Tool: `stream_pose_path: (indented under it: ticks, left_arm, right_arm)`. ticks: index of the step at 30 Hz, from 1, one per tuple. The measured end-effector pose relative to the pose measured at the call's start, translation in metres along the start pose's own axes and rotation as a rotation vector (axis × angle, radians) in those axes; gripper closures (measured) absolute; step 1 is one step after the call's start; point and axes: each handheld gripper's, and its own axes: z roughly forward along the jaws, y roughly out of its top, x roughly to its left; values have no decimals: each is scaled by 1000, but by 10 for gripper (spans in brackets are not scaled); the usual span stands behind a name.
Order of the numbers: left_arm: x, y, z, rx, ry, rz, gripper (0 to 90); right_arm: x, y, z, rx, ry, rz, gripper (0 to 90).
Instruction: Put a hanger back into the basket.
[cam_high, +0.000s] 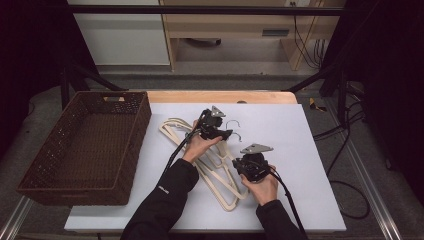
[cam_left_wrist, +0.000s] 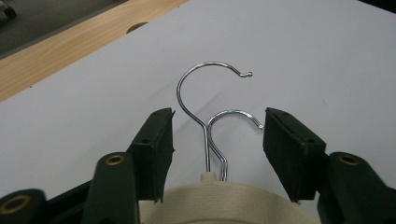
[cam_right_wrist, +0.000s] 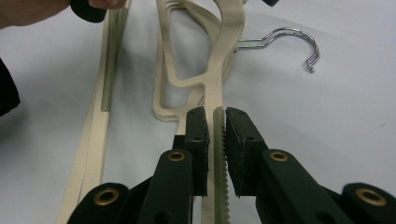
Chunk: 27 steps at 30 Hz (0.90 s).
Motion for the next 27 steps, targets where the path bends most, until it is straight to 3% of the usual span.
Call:
stream_pose_path:
  ticks: [6,14,18,24,27]
  left_arm:
    - [3,-4,9,27,5,-1,558]
    - [6,-7,10,58,-28,9,747]
    - [6,-8,11,66,-20,9,816]
    - [8,-7,8,65,-29,1,833]
    - [8,-5,3,36,-37,-24,867]
  right_arm:
    - [0,0,0,-2,2,1,797]
    - [1,0,0,-2,5,-1,797]
    - [1,0,0,2,3,0,797]
    - [2,-1,1,7,2,-3,796]
    - [3,-2,1,16,15,-7,794]
